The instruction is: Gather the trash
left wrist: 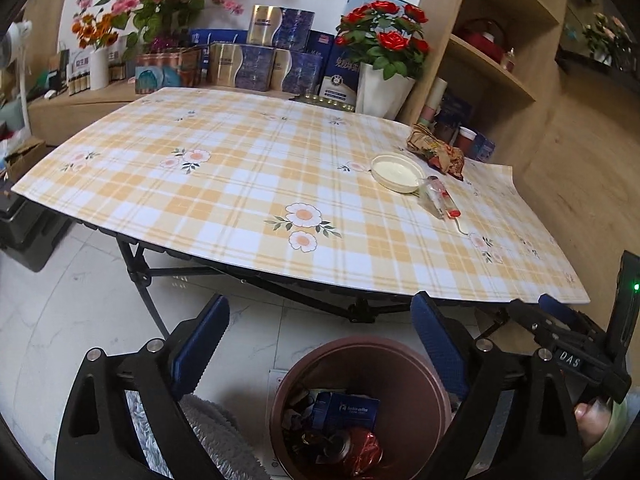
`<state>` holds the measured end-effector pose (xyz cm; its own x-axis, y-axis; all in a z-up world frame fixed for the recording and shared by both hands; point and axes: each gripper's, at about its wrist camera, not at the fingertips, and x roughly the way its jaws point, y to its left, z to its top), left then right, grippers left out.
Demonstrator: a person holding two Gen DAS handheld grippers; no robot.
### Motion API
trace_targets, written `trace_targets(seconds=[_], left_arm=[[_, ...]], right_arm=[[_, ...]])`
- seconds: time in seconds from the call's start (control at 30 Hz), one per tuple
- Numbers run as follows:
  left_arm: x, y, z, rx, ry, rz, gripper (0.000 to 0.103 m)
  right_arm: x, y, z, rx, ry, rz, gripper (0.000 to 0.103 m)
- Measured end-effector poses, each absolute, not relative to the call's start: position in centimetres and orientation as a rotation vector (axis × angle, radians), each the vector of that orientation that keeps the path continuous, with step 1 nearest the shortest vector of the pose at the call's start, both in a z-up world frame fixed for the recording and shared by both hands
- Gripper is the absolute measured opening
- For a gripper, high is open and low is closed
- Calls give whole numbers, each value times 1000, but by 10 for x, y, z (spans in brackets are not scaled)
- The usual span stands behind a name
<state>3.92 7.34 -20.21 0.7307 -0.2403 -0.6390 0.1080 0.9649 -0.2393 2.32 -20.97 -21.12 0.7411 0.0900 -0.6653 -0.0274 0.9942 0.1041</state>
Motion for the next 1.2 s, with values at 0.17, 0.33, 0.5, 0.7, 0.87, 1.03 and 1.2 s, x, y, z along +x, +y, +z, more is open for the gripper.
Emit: trace_targets(seconds=[0.17,0.33,0.5,0.7,0.87,1.03,1.2], left_arm=[[37,86,-189,-231,648,-108,90],[49,84,-171,-167,610,-98,90],[72,76,-163,-165,633,-157,90],[120,57,-152,-146,675,-280,90],[157,47,-154,-198,688,-307,90],[184,37,-170,-230,749,-329,90],[198,25,-180,-260,777,-373,78]], right_arm=[[27,-208,-212,46,740,47,97],[38,-226,-202,102,729,33,97],[54,-249,-195,144,721,23,97],[81,-277,-176,131,715,5,97],[111,-287,-168,78,701,28,97],[152,-280,-172,69,729,98,97],[198,-260,-185,18,784,140,65]])
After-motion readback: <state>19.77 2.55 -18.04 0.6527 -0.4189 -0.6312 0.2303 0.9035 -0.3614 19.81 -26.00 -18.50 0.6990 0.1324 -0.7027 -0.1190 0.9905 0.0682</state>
